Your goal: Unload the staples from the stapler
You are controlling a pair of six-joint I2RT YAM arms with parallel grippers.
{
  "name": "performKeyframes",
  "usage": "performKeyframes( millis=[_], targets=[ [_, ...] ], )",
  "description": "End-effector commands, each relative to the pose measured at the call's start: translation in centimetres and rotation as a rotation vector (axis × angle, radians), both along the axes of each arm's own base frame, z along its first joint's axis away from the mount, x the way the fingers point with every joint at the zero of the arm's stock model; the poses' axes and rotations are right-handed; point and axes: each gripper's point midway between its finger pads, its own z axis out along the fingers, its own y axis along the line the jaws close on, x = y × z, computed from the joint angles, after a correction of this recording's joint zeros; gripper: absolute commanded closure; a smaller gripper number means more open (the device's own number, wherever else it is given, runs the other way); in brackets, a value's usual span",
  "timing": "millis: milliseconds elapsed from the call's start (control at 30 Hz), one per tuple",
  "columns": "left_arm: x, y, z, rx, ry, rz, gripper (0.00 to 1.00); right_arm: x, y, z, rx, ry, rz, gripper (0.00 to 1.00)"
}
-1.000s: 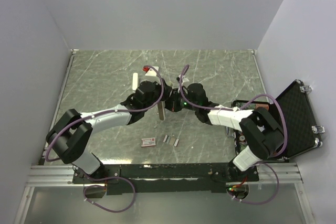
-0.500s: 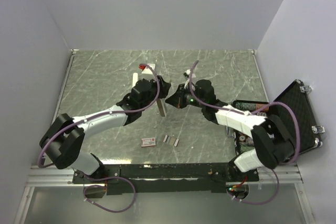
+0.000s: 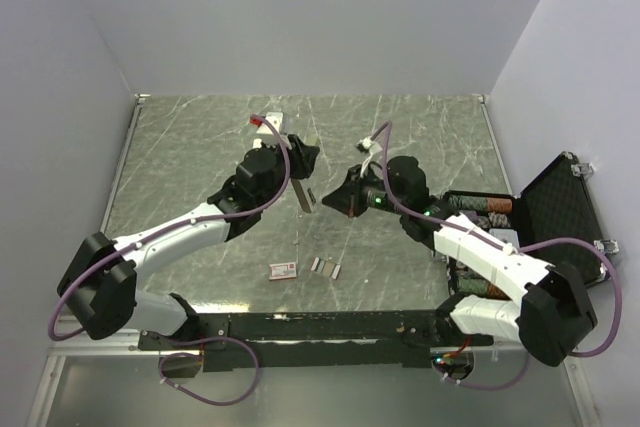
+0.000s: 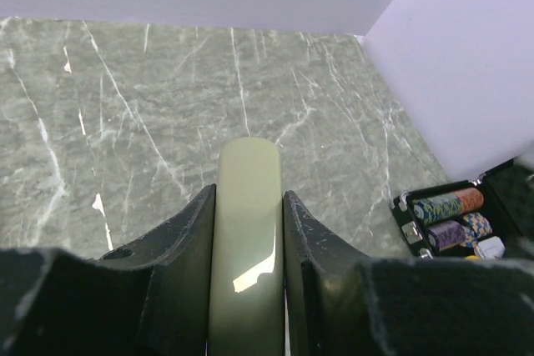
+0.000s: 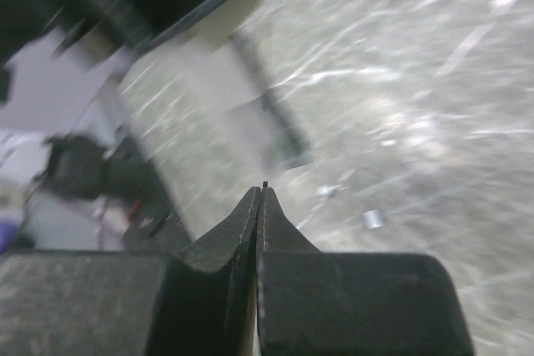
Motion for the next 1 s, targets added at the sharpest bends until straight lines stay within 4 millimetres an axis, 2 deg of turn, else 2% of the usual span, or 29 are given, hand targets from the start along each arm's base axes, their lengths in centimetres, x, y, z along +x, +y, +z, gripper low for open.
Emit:
performKeyframes(
  millis=[0, 167, 300, 433, 600, 833, 967],
  targets=[
    [0.1, 0.5, 5.5, -0.061, -0.099, 0.022, 0.99, -4.1, 2.5, 2.8, 0.075, -0.017, 0.176, 1.00],
    [-0.3, 0.1, 6.3, -0.072, -0.108, -0.016, 0.99, -6.7, 4.5, 3.7, 0.117, -0.016, 0.292, 1.00],
    [-1.0, -0.1, 7.2, -0.090, -0.120, -0.049, 0.99, -6.8, 5.4, 3.5, 0.116, -0.016, 0.303, 1.00],
    [-2.0, -0.5, 7.7, -0.107, -0.111, -0.097, 0.99, -5.4, 6.0, 3.3, 0.094, -0.036, 0.264, 1.00],
    [-3.6, -0.3, 8.1, -0.131, -0.094, -0.144, 0.99, -2.2, 5.8, 2.6, -0.013, -0.083, 0.155, 1.00],
    [-5.2, 0.2, 6.8, -0.136, -0.052, -0.181, 0.99, 1.3, 4.7, 3.5, -0.108, -0.160, 0.027, 1.00],
    [-5.9, 0.6, 6.2, -0.132, -0.036, -0.190, 0.99, 2.3, 3.8, 4.0, -0.131, -0.185, -0.020, 1.00]
  ],
)
